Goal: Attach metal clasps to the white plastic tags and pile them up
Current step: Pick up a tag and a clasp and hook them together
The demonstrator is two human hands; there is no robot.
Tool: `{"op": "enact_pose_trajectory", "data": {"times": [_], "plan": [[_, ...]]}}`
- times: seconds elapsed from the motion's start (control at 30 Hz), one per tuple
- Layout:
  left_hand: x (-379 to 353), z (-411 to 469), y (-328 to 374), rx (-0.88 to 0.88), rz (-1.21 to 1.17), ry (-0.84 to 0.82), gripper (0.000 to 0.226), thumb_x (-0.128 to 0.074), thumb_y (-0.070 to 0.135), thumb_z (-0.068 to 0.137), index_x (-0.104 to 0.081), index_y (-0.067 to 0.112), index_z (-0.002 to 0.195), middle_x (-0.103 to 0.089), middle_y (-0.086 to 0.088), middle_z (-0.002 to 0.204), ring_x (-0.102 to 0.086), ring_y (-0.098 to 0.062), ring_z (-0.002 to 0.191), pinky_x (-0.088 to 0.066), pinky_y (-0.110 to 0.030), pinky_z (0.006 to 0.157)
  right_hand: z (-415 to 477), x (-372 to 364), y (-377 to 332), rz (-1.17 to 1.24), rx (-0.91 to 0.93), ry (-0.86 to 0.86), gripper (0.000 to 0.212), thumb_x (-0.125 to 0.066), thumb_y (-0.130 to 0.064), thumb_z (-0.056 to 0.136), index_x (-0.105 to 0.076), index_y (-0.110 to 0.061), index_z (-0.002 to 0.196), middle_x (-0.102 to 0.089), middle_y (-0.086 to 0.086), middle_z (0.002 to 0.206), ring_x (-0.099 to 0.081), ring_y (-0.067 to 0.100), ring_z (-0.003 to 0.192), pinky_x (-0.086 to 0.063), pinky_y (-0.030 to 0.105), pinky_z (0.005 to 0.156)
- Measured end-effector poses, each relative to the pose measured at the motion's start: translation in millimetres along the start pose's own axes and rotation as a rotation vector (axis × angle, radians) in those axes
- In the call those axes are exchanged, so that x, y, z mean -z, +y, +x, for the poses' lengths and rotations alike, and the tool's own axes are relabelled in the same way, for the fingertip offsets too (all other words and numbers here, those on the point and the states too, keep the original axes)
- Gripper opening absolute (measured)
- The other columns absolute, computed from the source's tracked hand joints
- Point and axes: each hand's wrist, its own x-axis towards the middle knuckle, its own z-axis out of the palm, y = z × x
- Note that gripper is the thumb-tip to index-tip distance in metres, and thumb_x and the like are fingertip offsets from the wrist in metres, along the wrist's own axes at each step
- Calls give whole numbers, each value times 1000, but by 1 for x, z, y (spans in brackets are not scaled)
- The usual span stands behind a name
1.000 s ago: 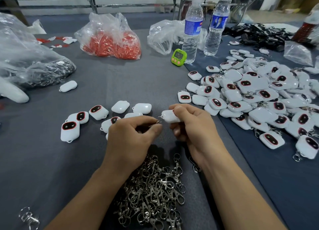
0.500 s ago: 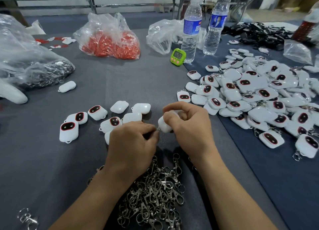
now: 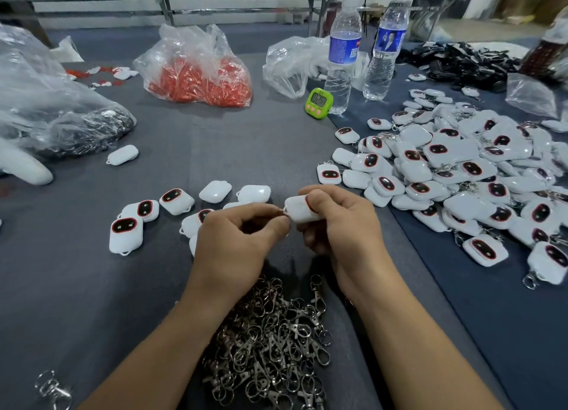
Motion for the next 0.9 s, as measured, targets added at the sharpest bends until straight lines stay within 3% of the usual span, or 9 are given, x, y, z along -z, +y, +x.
{"op": "enact_pose_trajectory", "data": {"times": [0.07,0.17,0.27,0.37,0.43,0.53,0.6,0.7,0.9], "plan": [[-2,2,1,19,-117,-56,11,-77,30,86,-80,39,80,-74,13,71,-65,3,66,-47,-9,65,-1,-2,0,65,-43,-57,21,-52,-7,101,-71,-8,91,-62,9,57,-44,14,39,-29,20,36],[-2,1,0,-21,-85,-97,13,-68,39,86,-78,37,79,-69,5,63,-56,-1,58,-46,-17,57,-2,-2,-1,93,-63,-73,23,-51,-7,101,-71,-9,89,-61,8,57,-43,14,39,-28,20,37],[2,-2,-1,-133,66,-80,10,-72,34,87,-80,38,81,-71,8,66,-62,-9,58,-50,-31,57,-2,0,0,21,1,-19,17,-59,-7,97,-74,-11,91,-65,7,63,-45,13,40,-31,19,37],[4,-7,-1,-255,210,-77,9,-73,29,86,-81,30,88,-72,15,71,-67,-11,66,-51,-31,62,-3,1,3,-65,147,33,12,-68,-6,90,-78,-13,89,-66,-1,60,-52,7,44,-39,18,41],[3,-7,-2,-387,408,-72,13,-70,27,85,-82,22,82,-69,10,67,-63,-12,63,-50,-36,62,-4,0,6,-145,223,42,8,-72,-13,84,-78,-18,82,-65,-4,54,-55,6,48,-43,22,48],[-1,-8,-5,-518,678,-48,18,-67,20,82,-76,16,66,-62,2,58,-55,-21,56,-43,-32,59,-4,-2,13,-331,326,41,7,-71,-27,77,-76,-28,82,-57,-7,46,-50,8,47,-45,33,53],[-2,-10,-5,-517,770,-10,20,-66,18,77,-69,15,58,-57,0,54,-50,-24,53,-37,-32,61,-5,-2,14,-453,361,15,8,-70,-31,76,-75,-31,83,-57,-8,46,-48,5,44,-44,28,53],[-1,-9,-2,-499,740,42,24,-64,18,74,-50,16,55,-47,2,55,-37,-21,56,-25,-32,64,-4,0,9,-439,269,-69,11,-68,-28,75,-77,-26,82,-62,-4,49,-55,9,47,-50,30,54],[-1,-7,3,-489,566,-67,51,-75,3,71,-29,26,66,-27,16,65,-27,-14,64,-19,-27,63,-1,6,1,-205,61,-94,16,-71,-4,83,-79,-16,78,-65,4,57,-49,13,41,-35,19,39]]}}
